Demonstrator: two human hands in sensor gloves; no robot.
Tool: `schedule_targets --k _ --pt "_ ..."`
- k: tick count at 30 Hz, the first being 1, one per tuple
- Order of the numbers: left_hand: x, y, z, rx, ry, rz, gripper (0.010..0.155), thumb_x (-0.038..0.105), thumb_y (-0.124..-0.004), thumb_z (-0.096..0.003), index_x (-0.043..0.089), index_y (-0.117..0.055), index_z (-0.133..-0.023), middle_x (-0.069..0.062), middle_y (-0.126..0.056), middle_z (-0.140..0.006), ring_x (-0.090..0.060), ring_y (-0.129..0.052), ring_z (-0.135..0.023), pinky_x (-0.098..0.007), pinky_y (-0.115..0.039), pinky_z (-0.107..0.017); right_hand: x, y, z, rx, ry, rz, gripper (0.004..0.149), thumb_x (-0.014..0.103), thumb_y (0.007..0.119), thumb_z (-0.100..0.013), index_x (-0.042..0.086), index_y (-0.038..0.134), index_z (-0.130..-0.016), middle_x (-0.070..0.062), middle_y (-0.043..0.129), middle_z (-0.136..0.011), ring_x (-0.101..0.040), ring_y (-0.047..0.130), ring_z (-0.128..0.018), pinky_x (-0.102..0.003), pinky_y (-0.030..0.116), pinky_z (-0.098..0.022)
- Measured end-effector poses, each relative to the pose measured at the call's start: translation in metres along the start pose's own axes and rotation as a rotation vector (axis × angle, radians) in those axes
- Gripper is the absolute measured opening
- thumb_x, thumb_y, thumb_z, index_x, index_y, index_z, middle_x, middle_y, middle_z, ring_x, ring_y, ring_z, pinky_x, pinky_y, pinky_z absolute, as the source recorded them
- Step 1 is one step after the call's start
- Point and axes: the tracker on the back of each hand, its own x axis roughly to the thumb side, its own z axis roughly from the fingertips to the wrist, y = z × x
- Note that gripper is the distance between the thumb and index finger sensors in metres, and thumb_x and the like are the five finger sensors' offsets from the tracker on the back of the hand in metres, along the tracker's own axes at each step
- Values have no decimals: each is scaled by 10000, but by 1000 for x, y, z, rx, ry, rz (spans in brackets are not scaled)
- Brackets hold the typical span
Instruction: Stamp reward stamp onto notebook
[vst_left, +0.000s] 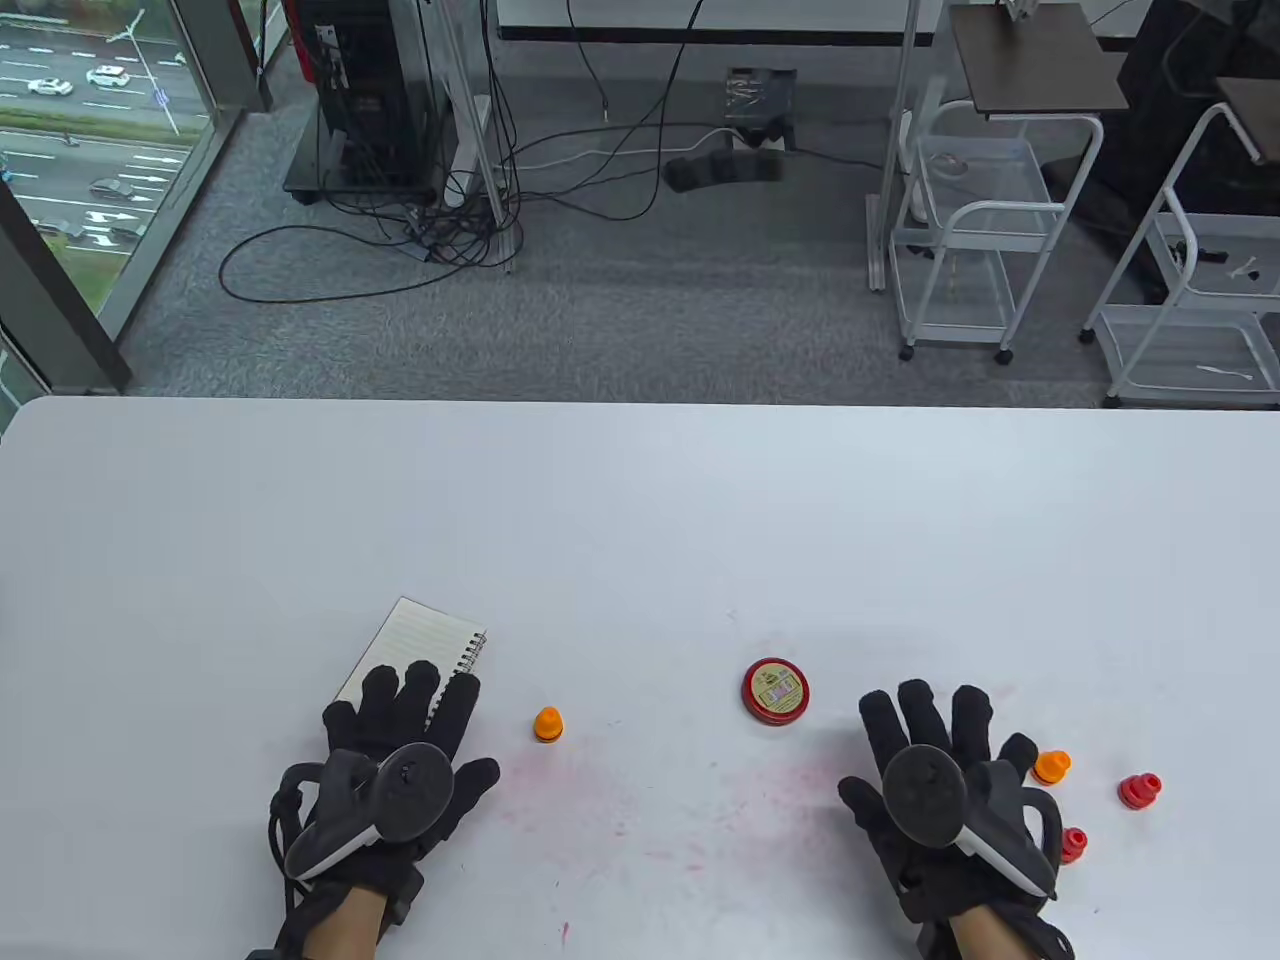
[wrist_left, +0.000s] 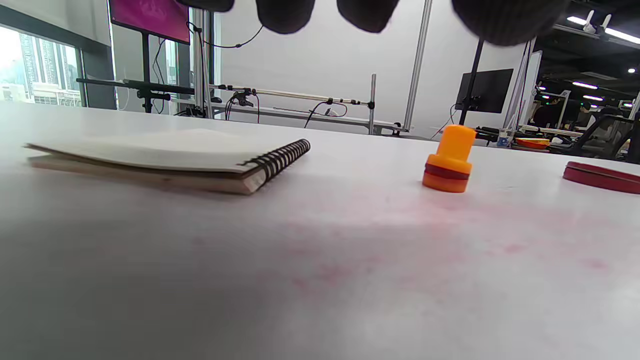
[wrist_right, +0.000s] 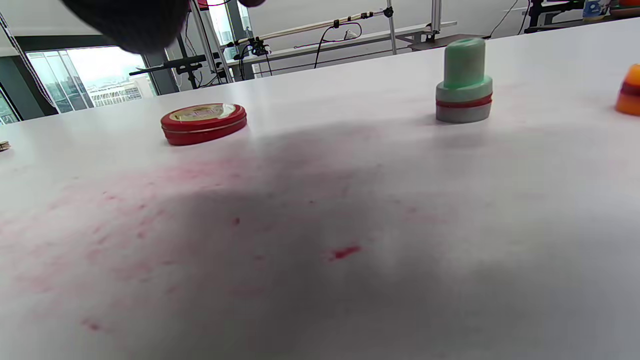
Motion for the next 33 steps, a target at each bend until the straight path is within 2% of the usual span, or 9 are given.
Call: schedule_targets --k 14,20,24,26,30,33 --pt "0 0 2 -9 3 27 835 660 -599 -506 254 -401 -1207 -190 -398 -1256 -555 -456 -1101 -781 -461 -719 -4 -4 4 -19 20 -51 746 522 638 -512 260 287 -1116 -136 195 -1215 -599 67 -1011 -885 166 -586" --pt "0 -2 -1 -24 15 33 817 638 -625 -510 214 -474 -1191 -200 -458 -1240 -547 -510 -1090 -758 -507 -721 -9 -10 8 -54 30 -76 741 512 643 -514 248 302 -1116 -145 220 -1213 -602 93 -1010 -883 185 -588" --pt "6 5 -1 27 32 79 802 612 -642 -513 197 -491 -1182 -185 -481 -1231 -542 -508 -1088 -745 -515 -724 -7 -9 10 -18 18 -94 729 487 651 -521 213 331 -1117 -141 252 -1211 -608 108 -1007 -880 200 -590" --pt "11 9 -1 59 43 71 804 608 -652 -512 188 -496 -1180 -189 -489 -1228 -539 -519 -1085 -738 -524 -725 -3 -12 12 -38 3 -86 725 485 652 -521 213 337 -1115 -146 266 -1209 -607 122 -1009 -880 209 -590" --pt "9 13 -12 43 81 54 820 588 -667 -516 181 -439 -1191 -209 -457 -1228 -544 -517 -1080 -729 -530 -726 1 -16 17 -70 -23 -98 719 482 654 -522 210 351 -1115 -149 294 -1208 -614 141 -1009 -879 225 -592" --pt "2 15 -23 48 98 92 823 582 -669 -519 181 -422 -1195 -231 -451 -1226 -550 -524 -1075 -725 -535 -725 2 -15 16 -51 -30 -118 708 474 655 -524 205 369 -1114 -158 306 -1207 -616 151 -1009 -878 232 -593"
